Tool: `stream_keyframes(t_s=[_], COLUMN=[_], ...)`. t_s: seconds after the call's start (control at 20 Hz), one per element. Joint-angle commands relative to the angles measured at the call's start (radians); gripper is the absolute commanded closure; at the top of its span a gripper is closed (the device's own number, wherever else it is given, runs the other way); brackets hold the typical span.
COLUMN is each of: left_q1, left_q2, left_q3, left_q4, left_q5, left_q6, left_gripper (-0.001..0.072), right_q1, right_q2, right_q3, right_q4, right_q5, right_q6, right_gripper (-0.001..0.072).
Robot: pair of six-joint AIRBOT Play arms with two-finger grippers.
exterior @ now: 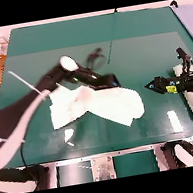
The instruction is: Fold the shirts.
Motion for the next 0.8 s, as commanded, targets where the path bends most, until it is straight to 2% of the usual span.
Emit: stream_keyframes(t_s=[0.0,0.15,0.2,0.25,0.3,0.45,0.6,0.7,0.75], left_q1=[0.269,0.468,0.51,0.547,0.575,0.593,0.593,0.593,0.593], left_q2=[0.085,0.235,0.29,0.344,0.386,0.442,0.442,0.44,0.431], left_q3=[0.034,-0.03,-0.092,-0.178,-0.271,-0.574,-0.756,-0.789,-0.787], left_q4=[0.049,0.385,0.446,0.476,0.477,0.457,0.216,0.08,0.024], left_q5=[-0.306,-0.408,-0.401,-0.383,-0.357,-0.235,-0.02,0.13,0.156], left_q6=[-0.072,-0.124,-0.123,-0.121,-0.115,-0.086,0.05,0.124,0.148], left_gripper=[-0.0006,-0.0006,-0.0006,-0.0006,-0.0007,-0.0007,-0.0006,-0.0005,-0.0005], right_q1=[0.001,0.001,0.001,0.001,0.0,0.0,0.017,0.042,0.061], right_q2=[0.0,0.0,0.0,0.0,-0.002,-0.002,-0.003,-0.014,-0.024], right_q3=[0.0,-0.002,-0.006,-0.017,-0.029,-0.104,-0.199,-0.257,-0.278], right_q4=[0.05,0.062,0.056,0.038,0.002,-0.069,-0.056,-0.05,-0.031], right_q5=[-0.006,-0.005,-0.004,-0.004,-0.004,-0.004,-0.008,-0.058,-0.093], right_q6=[0.0,0.0,0.0,0.0,0.002,0.038,0.038,0.037,0.037], right_gripper=[0.0695,0.0683,0.0563,0.0336,0.0241,0.0238,0.0238,0.0238,0.0238])
